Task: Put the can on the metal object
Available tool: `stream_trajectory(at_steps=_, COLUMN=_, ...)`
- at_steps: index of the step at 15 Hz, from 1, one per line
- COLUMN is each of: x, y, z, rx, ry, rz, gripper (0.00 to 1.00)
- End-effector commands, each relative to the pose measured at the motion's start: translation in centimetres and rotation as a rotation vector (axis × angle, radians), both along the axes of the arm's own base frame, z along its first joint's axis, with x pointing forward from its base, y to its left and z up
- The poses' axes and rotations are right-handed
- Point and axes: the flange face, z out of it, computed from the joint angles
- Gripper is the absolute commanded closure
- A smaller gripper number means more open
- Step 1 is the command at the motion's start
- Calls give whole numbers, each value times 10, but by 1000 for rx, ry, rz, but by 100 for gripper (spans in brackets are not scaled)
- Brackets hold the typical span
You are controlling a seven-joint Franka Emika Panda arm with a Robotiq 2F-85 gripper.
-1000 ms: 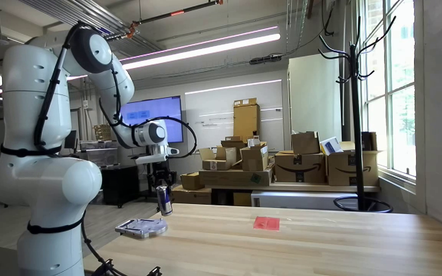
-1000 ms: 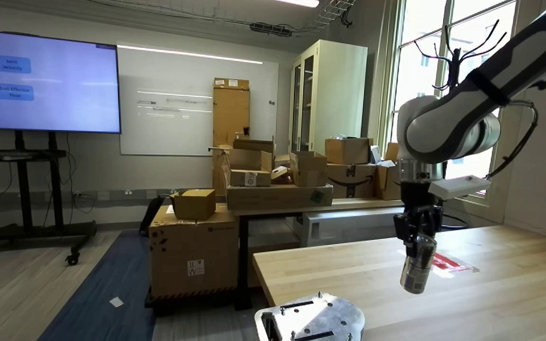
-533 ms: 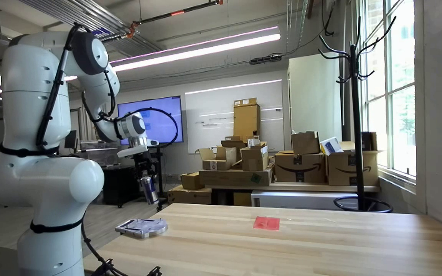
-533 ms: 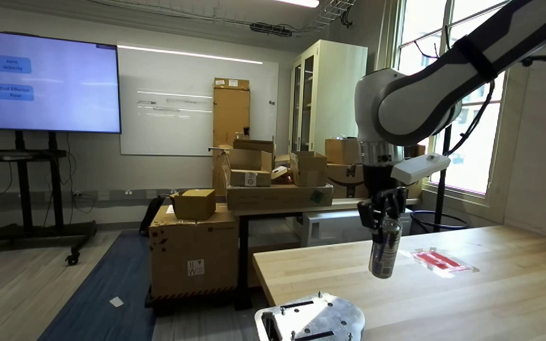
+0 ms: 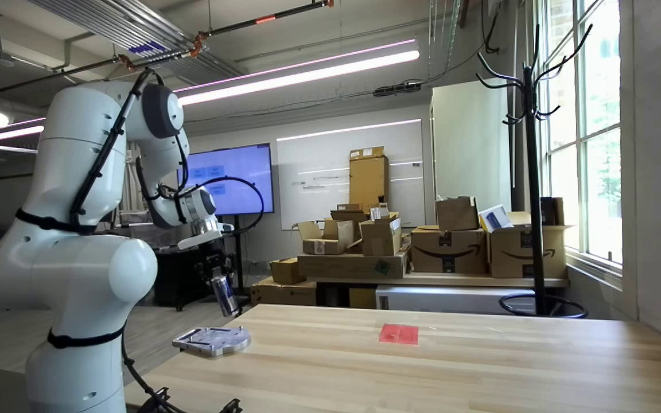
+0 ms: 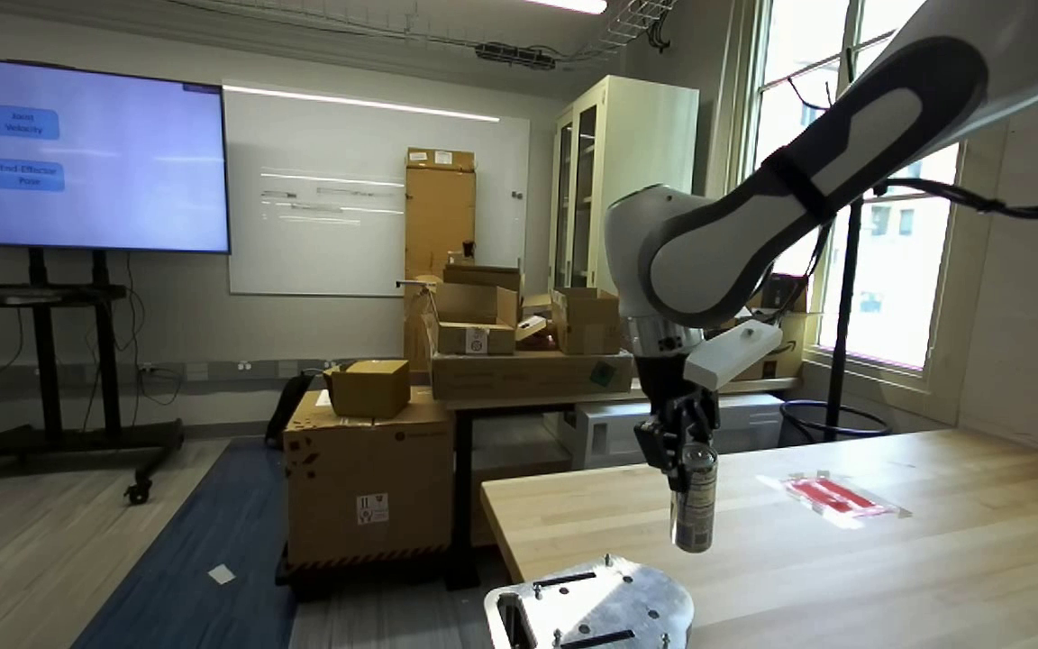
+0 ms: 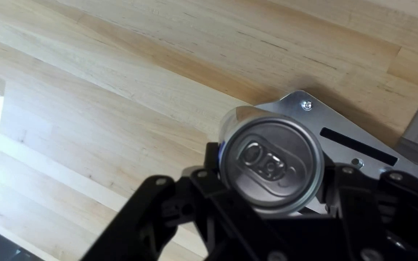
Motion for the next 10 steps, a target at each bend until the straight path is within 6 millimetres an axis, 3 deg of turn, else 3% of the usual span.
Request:
stream_trajectory(at_steps=1, x=27, y=17, z=-12, rx=-38, ry=23, rz=11, gripper=67)
stream_trajectory(at_steps=10, x=62, y=42, z=-43, rx=-7, ry=84, rz=26, gripper=67)
